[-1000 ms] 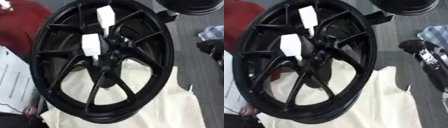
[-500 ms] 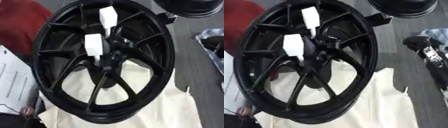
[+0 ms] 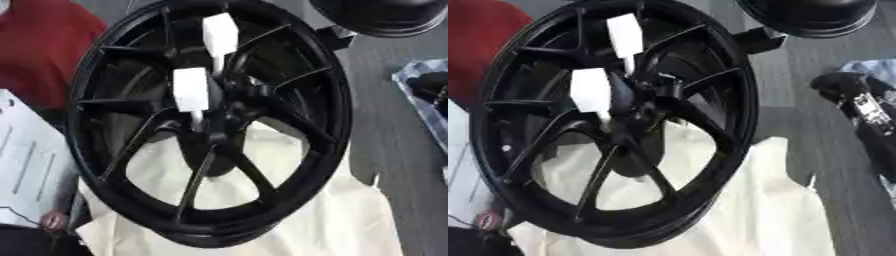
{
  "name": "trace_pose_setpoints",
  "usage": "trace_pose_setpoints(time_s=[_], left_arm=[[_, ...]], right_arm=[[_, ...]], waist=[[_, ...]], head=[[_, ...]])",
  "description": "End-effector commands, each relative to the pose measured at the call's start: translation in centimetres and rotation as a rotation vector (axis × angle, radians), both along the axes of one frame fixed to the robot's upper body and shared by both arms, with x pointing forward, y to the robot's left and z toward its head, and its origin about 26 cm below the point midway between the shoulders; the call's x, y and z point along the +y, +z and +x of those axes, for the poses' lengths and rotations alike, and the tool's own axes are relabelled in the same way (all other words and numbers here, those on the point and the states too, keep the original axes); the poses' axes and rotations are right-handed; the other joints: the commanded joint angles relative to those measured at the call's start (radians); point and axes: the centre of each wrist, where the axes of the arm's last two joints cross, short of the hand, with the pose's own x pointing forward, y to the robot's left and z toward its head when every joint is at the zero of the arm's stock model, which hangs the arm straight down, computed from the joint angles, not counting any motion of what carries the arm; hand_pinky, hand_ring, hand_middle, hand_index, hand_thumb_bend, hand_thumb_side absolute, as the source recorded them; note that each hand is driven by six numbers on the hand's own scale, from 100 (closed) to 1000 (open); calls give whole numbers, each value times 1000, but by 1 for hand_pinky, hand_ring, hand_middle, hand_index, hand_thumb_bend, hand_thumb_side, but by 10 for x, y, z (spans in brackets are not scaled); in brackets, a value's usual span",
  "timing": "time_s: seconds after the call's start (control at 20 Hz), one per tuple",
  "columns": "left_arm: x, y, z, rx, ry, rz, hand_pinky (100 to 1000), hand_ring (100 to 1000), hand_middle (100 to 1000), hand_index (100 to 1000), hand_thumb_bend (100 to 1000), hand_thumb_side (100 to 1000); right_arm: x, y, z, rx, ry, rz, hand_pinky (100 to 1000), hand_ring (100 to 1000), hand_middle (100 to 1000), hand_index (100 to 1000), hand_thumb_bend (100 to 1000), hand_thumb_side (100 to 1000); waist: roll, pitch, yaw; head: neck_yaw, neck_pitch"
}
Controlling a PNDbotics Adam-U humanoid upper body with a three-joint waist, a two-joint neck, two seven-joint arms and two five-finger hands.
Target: Pull the pin out of the wheel hub.
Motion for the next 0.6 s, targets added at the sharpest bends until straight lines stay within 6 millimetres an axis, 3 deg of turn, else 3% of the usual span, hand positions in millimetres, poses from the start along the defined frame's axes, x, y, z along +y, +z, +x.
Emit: trace_pose_setpoints(time_s=[0.05,0.25,0.4,0.6], left_arm=[[2,20,-4,-29,-20,7,920,834,787,908,100,894],[-3,22,-3,-100,-43,-37,905,815,763,889,100,831],[-4,27,-4,-189,-28,-83,875,766,693,840,100,730],[-22,28,-2,-378,-2,-260,852,717,632,810,100,674]], right_arm=[[-1,8,-1,-24,1,-7,953,895,697,745,100,725],[-2,7,-1,-24,-1,-6,953,895,697,745,100,724],[-2,7,-1,-27,-2,-5,953,895,697,744,100,722],[-2,8,-1,-31,-1,-3,952,895,697,744,100,719]], waist=[[1,-20,1],[-2,-20,0],[-2,-20,2],[-3,-19,2]], head=[[3,-8],[3,-5],[2,-3],[3,-4]])
